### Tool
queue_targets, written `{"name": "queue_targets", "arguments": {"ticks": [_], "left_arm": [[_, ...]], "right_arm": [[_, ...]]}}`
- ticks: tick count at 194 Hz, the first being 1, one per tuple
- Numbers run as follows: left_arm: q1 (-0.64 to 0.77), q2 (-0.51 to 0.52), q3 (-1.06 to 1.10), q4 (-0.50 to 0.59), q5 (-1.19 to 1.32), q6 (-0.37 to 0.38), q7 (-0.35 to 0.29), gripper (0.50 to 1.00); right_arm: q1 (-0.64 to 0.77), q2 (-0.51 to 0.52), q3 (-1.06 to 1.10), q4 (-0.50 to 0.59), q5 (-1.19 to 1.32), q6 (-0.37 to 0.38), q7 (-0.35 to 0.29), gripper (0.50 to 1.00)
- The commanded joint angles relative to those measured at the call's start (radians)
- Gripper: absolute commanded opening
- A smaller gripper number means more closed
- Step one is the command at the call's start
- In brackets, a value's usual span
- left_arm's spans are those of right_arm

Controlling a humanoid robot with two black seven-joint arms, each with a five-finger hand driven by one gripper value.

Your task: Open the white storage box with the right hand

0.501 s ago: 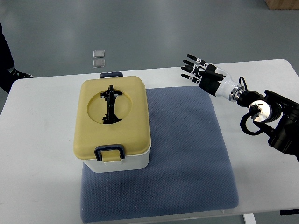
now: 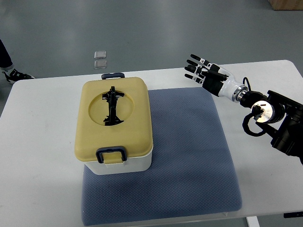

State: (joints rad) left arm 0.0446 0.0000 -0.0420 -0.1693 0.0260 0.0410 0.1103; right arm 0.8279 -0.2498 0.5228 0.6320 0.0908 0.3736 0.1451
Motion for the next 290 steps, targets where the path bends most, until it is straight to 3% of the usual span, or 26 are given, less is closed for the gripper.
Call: {"name": "queue_targets", "arguments": {"ticks": [1,108,142,171,248,290], "left_arm": [[-0.005,0.0,-0.001,-0.001,0.0,0.0,0.0,1.0],[-0.005,0.0,0.001,0.001,0.0,0.0,0.0,1.0],[-0.005,0.0,0.001,0.001,0.0,0.0,0.0,1.0],[-0.003,0.0,0.001,0.001,0.0,0.0,0.0,1.0],[-0.005,0.0,0.001,0.001,0.0,0.0,0.0,1.0],[-0.005,0.0,0.001,0.001,0.0,0.0,0.0,1.0]], "right_arm": [[0.002,0.0,0.008,0.0,0.001,-0.002,0.001,0.93],[0.026,-0.012,0.008,0.008,-0.023,0.002,-0.001,0.932],[0.062,-0.051,0.01,0.035,-0.135,0.018,0.001,0.932],[0.094,-0.08,0.011,0.068,-0.341,0.016,0.068,0.93],[0.249,-0.177,0.01,0.385,-1.069,0.025,0.211,0.93],[0.372,-0.181,-0.009,0.491,-1.289,0.05,0.249,0.93]]}}
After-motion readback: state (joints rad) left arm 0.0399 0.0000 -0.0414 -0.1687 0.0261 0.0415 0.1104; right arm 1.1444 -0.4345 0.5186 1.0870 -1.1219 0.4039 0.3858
